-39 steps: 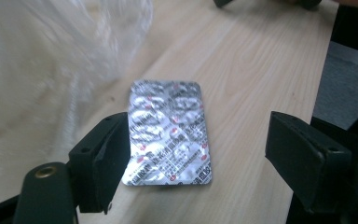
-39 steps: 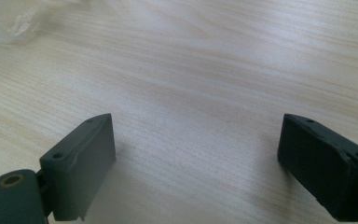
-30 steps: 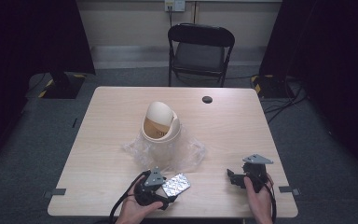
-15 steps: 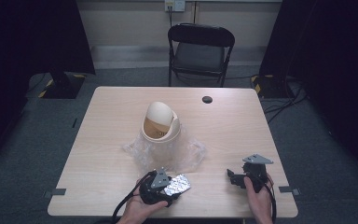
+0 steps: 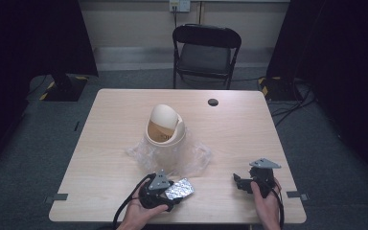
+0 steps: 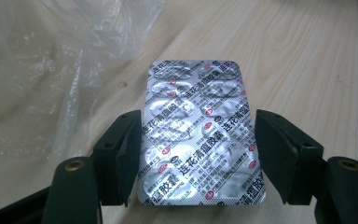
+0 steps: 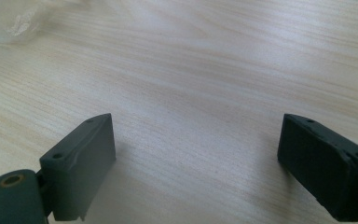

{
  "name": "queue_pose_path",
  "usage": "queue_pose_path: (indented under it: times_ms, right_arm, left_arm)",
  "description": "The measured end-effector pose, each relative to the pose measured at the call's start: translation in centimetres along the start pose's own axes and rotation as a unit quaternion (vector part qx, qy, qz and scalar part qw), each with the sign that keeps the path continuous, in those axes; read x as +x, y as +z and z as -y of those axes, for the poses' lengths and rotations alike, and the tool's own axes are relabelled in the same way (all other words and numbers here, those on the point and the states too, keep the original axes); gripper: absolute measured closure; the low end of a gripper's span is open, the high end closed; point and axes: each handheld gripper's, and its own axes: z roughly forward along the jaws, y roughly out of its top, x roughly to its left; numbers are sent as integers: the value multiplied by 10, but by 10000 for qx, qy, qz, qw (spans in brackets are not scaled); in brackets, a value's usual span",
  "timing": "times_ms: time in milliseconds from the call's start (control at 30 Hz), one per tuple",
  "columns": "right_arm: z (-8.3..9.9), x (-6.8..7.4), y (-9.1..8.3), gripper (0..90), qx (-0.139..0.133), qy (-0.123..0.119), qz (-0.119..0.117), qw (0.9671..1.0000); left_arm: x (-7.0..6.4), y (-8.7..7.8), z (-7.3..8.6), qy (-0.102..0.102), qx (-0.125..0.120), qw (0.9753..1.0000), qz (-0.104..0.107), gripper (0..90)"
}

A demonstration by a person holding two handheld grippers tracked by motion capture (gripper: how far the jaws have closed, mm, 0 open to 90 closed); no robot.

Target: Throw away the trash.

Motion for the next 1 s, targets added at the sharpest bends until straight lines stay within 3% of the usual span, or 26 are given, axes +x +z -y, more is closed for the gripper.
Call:
queue_pose_path:
  times_ms: [433, 767, 1000]
  right_arm:
    - [0, 0, 0, 103, 0, 1, -1, 10000]
    - [0, 0, 0, 103, 1, 0, -1, 10000]
    - [0, 0, 0, 103, 0, -4, -1, 10000]
  left_arm:
    - [7, -27, -8, -54, -397, 9991, 122, 341]
    - [9, -53, -14, -7, -644, 9979, -8, 341]
    - [15, -68, -17, -126, -823, 9965, -55, 341]
